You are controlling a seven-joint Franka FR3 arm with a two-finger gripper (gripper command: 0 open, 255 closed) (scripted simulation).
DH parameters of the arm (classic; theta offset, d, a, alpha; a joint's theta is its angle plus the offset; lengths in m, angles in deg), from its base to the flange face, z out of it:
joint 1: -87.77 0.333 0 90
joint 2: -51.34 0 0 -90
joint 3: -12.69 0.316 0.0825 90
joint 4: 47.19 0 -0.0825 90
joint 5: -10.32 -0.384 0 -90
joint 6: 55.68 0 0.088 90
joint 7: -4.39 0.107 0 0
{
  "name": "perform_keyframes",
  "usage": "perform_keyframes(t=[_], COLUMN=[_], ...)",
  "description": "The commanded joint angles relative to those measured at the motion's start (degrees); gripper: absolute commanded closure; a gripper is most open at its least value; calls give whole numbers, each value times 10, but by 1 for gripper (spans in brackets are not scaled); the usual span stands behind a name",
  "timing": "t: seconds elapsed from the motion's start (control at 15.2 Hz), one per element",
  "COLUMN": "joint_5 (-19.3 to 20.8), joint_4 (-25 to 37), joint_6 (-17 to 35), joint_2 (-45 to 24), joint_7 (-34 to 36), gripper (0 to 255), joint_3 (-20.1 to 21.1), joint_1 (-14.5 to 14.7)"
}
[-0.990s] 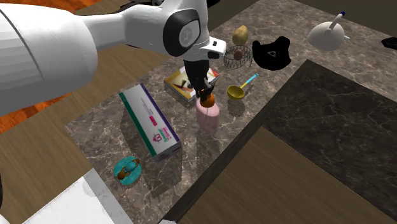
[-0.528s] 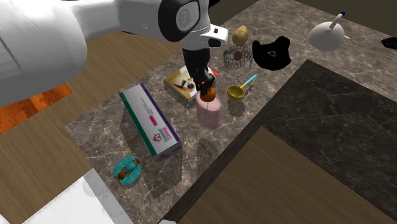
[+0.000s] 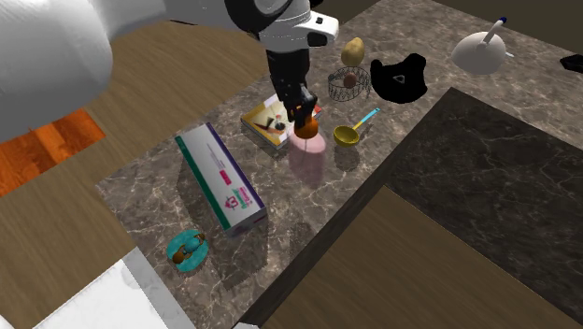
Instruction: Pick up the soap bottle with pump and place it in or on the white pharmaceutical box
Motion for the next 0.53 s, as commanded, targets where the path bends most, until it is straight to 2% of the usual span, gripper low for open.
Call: perform_keyframes(t=[0.0,0.33,0.46], joint_5=[0,0,-1], joint_4=[20,67,54], joint_6=[-17,-58,-62], joint_2=[-2,-8,7], joint_7=[-2,-9,-1], gripper=[255,255,255], joint_3=[0,1,4], joint_1=[1,3,8])
